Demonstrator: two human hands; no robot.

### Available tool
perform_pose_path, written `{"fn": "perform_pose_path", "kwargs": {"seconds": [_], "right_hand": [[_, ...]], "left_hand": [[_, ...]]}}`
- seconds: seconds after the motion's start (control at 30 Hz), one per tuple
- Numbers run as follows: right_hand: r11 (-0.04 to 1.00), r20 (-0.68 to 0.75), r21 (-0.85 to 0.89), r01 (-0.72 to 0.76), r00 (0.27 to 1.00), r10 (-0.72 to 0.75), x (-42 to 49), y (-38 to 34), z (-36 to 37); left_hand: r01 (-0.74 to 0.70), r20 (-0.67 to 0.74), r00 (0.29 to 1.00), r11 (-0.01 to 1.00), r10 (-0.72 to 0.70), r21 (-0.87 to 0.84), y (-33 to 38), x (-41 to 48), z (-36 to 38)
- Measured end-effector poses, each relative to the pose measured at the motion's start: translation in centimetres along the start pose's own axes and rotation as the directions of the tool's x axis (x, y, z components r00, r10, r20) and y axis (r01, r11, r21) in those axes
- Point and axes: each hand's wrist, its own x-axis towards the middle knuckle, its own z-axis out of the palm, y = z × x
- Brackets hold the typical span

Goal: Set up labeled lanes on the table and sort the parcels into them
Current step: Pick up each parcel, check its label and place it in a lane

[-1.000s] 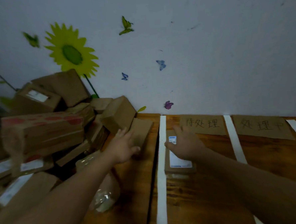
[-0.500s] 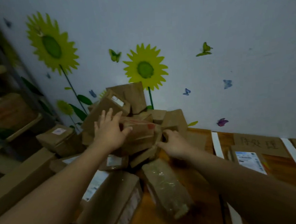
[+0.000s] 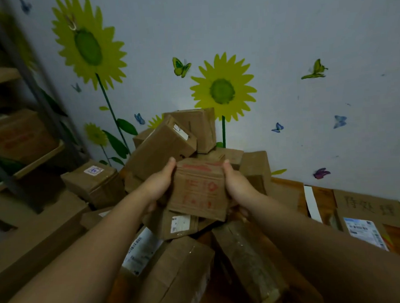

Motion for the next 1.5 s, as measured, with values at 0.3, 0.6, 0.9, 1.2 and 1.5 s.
{"fn": "perform_pose_path", "kwargs": {"seconds": [0.3, 0.6, 0.9, 1.2, 1.5], "right_hand": [[0.933, -0.174, 0.172, 0.316, 0.942, -0.287, -3.3, 0.6, -5.8], [0.892, -0.310, 0.327, 0.311, 0.927, -0.209, -8.7, 2.6, -12.0], [0.946, -0.242, 0.182, 0.268, 0.945, -0.221, -13.3, 5.2, -21.2], [0.843, -0.315, 0.301, 0.446, 0.881, -0.353, -17.8, 10.8, -29.6], [0.849, -0.327, 0.166, 0.502, 0.840, -0.433, -20.8, 13.9, -34.1]], "left_hand": [[-0.327, -0.062, 0.945, 0.941, 0.323, -0.090, 3.1, -1.4, 3.3], [-0.292, 0.130, 0.933, 0.917, 0.336, -0.272, 3.0, -3.8, 9.2], [-0.255, 0.147, 0.936, 0.905, 0.319, -0.341, 6.0, -10.0, 16.6], [-0.465, 0.104, 0.828, 0.778, 0.551, -0.422, 7.8, -15.5, 26.5], [-0.469, 0.083, 0.843, 0.801, 0.532, -0.373, 8.2, -18.5, 31.4]]}}
